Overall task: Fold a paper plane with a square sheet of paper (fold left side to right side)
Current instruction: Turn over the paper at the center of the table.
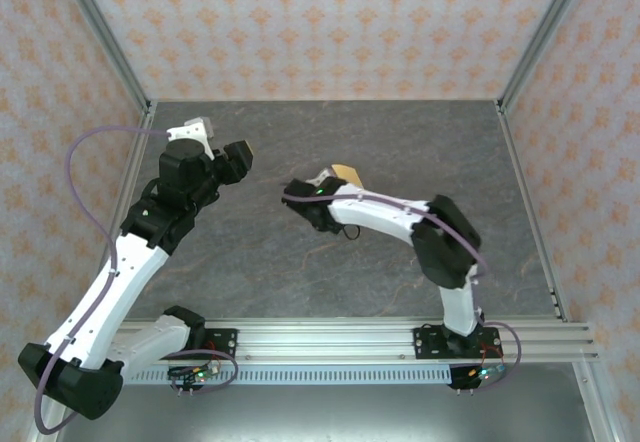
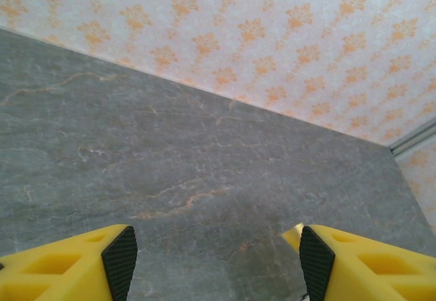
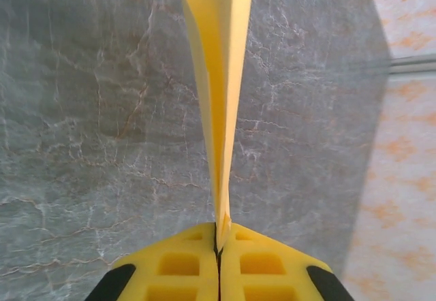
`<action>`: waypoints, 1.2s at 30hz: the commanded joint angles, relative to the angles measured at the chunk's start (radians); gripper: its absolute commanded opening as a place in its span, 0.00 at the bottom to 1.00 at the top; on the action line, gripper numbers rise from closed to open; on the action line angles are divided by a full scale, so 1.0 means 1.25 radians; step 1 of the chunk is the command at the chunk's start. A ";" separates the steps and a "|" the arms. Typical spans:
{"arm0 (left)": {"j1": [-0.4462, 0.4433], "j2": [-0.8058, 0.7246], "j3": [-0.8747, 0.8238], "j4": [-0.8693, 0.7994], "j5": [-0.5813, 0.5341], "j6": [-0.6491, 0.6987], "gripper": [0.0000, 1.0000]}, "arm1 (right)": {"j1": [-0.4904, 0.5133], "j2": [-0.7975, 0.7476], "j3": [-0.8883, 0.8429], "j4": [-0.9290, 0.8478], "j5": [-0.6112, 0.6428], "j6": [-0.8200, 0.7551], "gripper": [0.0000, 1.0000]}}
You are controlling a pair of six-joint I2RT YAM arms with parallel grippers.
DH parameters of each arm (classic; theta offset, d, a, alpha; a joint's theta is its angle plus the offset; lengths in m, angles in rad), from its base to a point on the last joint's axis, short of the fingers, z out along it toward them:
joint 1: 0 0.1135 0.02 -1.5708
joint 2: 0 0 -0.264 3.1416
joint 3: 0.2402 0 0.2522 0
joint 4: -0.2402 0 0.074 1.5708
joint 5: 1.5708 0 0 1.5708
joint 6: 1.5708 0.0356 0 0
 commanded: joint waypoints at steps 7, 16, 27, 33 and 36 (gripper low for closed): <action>-0.001 0.002 -0.022 -0.009 -0.041 0.005 0.67 | 0.046 0.190 0.080 -0.116 0.035 -0.004 0.13; -0.001 0.042 -0.082 0.078 0.005 -0.036 0.70 | 0.059 0.082 0.034 -0.026 -0.186 -0.048 0.56; 0.014 0.345 -0.118 0.353 0.368 -0.203 0.71 | -0.025 -0.404 -0.259 0.323 -0.472 -0.029 0.99; -0.039 0.547 -0.079 0.493 0.496 -0.272 0.69 | -0.252 -0.599 -0.427 0.533 -0.740 0.084 1.00; -0.056 0.620 -0.057 0.529 0.517 -0.292 0.68 | -0.365 -0.645 -0.503 0.637 -0.860 0.156 1.00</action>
